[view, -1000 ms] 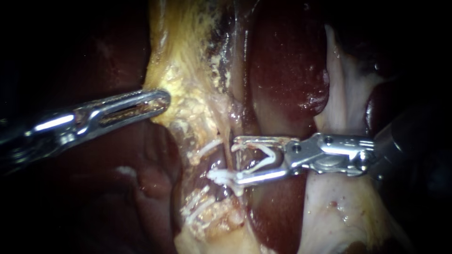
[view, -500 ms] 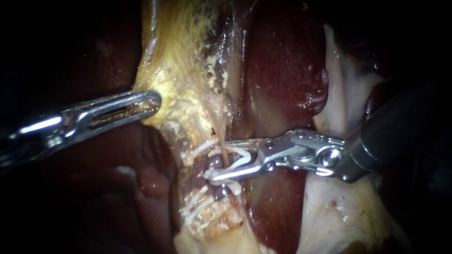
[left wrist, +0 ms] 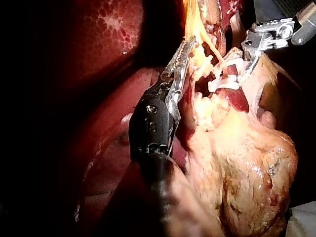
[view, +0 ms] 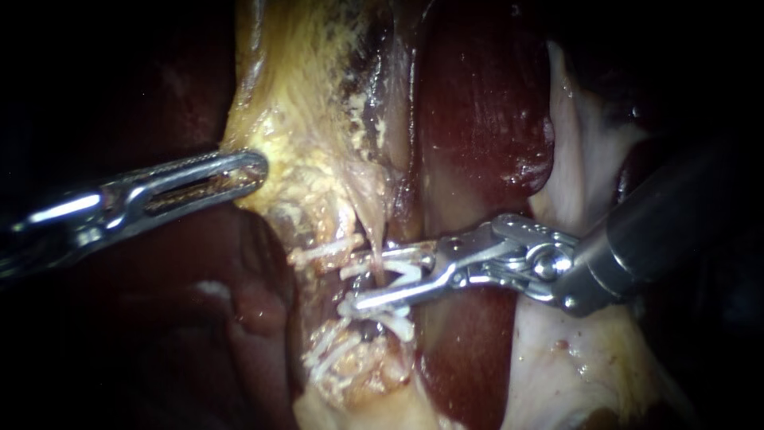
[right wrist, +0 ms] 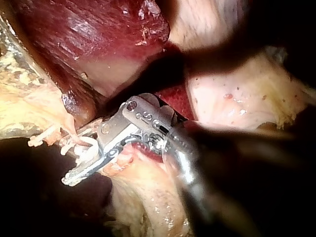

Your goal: Clipping third clip right tube

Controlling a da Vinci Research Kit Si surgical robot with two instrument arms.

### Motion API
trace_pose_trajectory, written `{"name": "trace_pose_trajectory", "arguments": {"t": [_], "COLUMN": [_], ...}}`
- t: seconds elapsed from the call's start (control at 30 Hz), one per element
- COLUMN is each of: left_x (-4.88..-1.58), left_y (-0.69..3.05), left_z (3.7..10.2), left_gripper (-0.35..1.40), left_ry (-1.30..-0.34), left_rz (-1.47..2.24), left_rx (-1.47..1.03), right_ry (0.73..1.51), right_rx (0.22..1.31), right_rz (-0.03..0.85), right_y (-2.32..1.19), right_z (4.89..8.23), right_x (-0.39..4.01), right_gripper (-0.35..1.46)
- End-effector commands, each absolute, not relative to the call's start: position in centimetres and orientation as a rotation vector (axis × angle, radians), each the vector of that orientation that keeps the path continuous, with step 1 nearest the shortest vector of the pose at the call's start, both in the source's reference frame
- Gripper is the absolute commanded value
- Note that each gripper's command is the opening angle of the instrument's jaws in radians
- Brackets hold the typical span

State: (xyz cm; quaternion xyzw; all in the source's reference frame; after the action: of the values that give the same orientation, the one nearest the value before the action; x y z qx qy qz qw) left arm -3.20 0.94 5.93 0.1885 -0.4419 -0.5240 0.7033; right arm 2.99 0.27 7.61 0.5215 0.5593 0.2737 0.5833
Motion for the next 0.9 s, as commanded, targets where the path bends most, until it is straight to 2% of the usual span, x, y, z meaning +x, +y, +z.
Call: {"name": "trace_pose_trajectory", "arguments": {"t": [0.03,0.23,0.47,0.73,0.83,0.9], "left_x": [-3.2,-3.19,-3.19,-3.2,-3.2,-3.2], "left_y": [0.94,0.95,0.95,0.95,0.95,0.95], "left_z": [5.94,5.95,5.96,5.96,5.96,5.96], "left_gripper": [-0.35,-0.35,-0.35,-0.35,-0.35,-0.35], "left_ry": [-0.983,-0.983,-0.983,-0.983,-0.983,-0.983], "left_rz": [-1.166,-1.166,-1.166,-1.166,-1.167,-1.167], "left_rx": [0.42,0.42,0.419,0.419,0.419,0.419], "right_ry": [1.314,1.331,1.386,1.393,1.389,1.381], "right_rx": [1.224,1.23,1.227,1.188,1.174,1.181], "right_rz": [0.638,0.648,0.707,0.767,0.8,0.821], "right_y": [0.27,0.34,0.56,0.71,0.75,0.77], "right_z": [7.61,7.57,7.43,7.43,7.48,7.5], "right_x": [3.0,3.01,3.04,3.06,3.09,3.09], "right_gripper": [0.45,0.45,0.44,0.38,0.3,0.13]}}
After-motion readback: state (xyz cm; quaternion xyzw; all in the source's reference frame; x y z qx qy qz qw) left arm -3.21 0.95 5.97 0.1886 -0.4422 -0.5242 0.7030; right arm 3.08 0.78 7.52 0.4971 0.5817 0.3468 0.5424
